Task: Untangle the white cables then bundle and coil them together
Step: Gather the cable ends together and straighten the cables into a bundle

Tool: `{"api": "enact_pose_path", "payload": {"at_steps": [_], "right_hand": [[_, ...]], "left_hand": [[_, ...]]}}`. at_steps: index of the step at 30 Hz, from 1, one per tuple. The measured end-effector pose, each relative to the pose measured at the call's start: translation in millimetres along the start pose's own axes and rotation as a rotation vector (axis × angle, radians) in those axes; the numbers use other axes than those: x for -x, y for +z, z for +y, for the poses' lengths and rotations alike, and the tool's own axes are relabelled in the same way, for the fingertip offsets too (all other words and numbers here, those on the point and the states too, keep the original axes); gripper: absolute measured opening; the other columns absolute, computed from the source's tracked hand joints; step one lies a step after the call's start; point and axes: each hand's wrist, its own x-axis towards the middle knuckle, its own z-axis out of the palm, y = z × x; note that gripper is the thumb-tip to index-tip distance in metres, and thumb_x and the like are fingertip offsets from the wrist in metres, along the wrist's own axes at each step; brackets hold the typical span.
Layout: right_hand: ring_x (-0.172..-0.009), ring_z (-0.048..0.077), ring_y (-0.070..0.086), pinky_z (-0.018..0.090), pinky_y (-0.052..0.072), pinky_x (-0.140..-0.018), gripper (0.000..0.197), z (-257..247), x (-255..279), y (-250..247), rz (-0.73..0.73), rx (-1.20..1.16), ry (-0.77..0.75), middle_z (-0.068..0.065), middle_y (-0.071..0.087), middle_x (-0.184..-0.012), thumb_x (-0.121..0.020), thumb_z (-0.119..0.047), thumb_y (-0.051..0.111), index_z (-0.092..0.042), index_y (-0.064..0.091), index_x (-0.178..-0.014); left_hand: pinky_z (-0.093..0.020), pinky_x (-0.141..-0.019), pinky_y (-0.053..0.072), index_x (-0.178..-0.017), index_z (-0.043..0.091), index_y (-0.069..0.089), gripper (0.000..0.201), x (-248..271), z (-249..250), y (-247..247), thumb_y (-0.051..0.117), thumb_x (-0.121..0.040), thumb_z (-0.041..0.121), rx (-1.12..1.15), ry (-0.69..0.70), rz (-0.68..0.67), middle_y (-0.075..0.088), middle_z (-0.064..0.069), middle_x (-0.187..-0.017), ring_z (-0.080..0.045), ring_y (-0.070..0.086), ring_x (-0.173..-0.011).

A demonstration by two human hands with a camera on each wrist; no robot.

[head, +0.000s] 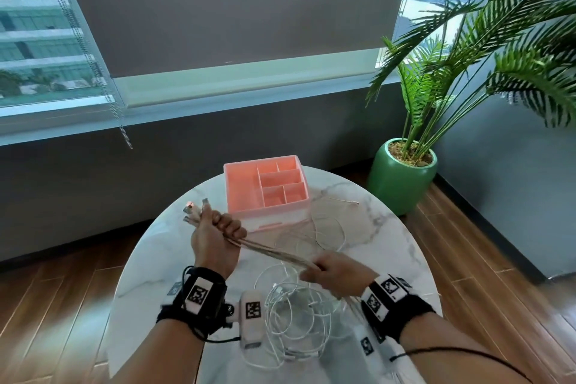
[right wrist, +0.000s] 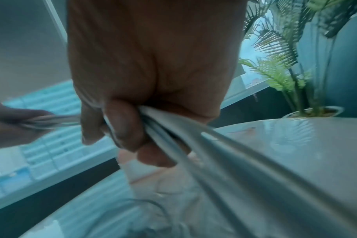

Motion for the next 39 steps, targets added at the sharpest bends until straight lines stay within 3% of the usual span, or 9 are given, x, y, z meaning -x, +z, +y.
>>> {"api": "enact_pose_path", "payload": {"at_steps": [9,13,19,23,27,31,34,37,39], "right_hand": [[-0.040,0.010,0.052,0.022,0.041,-0.047,0.025,109,77,-32,0.002,0.260,0.360,-0.005,0.050,-0.039,-0.087,-0.033,0.064,-0.018,0.056,-0.068],[-0.057,0.014,0.053,0.023,0.034,-0.053,0.030,136,99,-75,0.283,0.331,0.312,-0.005,0.051,-0.057,-0.087,-0.034,0.067,-0.018,0.054,-0.065],[-0.046,0.017,0.050,0.031,0.032,-0.046,0.037,121,103,-117,0.700,0.523,0.248,0.000,0.053,-0.050,-0.092,-0.036,0.062,-0.018,0.050,-0.063],[-0.060,0.014,0.060,0.024,0.040,-0.052,0.037,140,94,-102,0.401,0.464,0.525,-0.004,0.061,-0.060,-0.095,-0.039,0.060,-0.019,0.057,-0.064],[-0.066,0.007,0.062,0.014,0.038,-0.050,0.035,157,88,-65,-0.003,0.465,0.714,-0.008,0.060,-0.058,-0.072,-0.045,0.081,-0.019,0.059,-0.063],[-0.096,0.012,0.065,0.028,0.052,-0.088,0.105,144,53,-68,-0.150,0.468,0.558,-0.008,0.069,-0.103,-0.020,-0.088,0.073,-0.028,0.066,-0.106],[-0.105,0.013,0.059,0.038,0.047,-0.102,0.106,85,18,-73,-0.095,0.397,0.401,-0.006,0.061,-0.122,-0.045,-0.088,0.071,-0.028,0.055,-0.130],[-0.088,0.010,0.065,0.031,0.050,-0.086,0.050,39,-23,-61,0.040,0.308,0.189,-0.011,0.070,-0.100,-0.081,-0.064,0.066,-0.023,0.069,-0.108],[-0.075,0.014,0.067,0.029,0.048,-0.072,0.028,19,-54,-42,0.124,0.320,0.128,-0.002,0.072,-0.083,-0.092,-0.042,0.063,-0.015,0.072,-0.092]], "left_hand": [[-0.020,-0.038,0.010,-0.062,0.023,0.029,0.047,-2,-6,-55,0.038,-0.106,0.039,-0.065,-0.037,0.089,0.020,0.007,-0.048,-0.007,0.017,-0.036],[-0.021,-0.037,0.010,-0.063,0.022,0.030,0.046,2,-9,-62,0.036,-0.106,0.039,-0.053,-0.086,0.084,0.020,0.008,-0.047,-0.007,0.018,-0.035],[-0.020,-0.035,0.021,-0.065,0.020,0.033,0.046,13,-32,-52,0.040,-0.106,0.039,-0.174,-0.136,0.032,0.025,0.005,-0.048,-0.009,0.023,-0.037],[-0.025,-0.040,0.038,-0.065,0.018,0.036,0.045,19,-43,-70,0.045,-0.104,0.038,-0.293,-0.172,0.042,0.029,0.002,-0.051,-0.013,0.030,-0.038],[-0.021,-0.036,0.027,-0.066,0.018,0.034,0.044,29,-52,-90,0.045,-0.104,0.036,-0.382,-0.198,0.048,0.023,0.003,-0.051,-0.010,0.023,-0.038],[-0.021,-0.035,0.027,-0.065,0.019,0.033,0.044,34,-55,-90,0.046,-0.104,0.035,-0.402,-0.173,0.083,0.024,0.003,-0.051,-0.010,0.023,-0.038],[-0.021,-0.036,0.028,-0.064,0.020,0.033,0.045,34,-55,-85,0.049,-0.103,0.035,-0.424,-0.143,0.108,0.023,0.003,-0.051,-0.010,0.024,-0.038],[-0.022,-0.036,0.028,-0.064,0.019,0.033,0.046,34,-55,-83,0.052,-0.102,0.036,-0.435,-0.119,0.115,0.025,0.003,-0.050,-0.011,0.025,-0.037],[-0.021,-0.037,0.029,-0.064,0.019,0.034,0.046,34,-55,-84,0.052,-0.102,0.035,-0.435,-0.109,0.123,0.025,0.003,-0.050,-0.011,0.025,-0.037]]}}
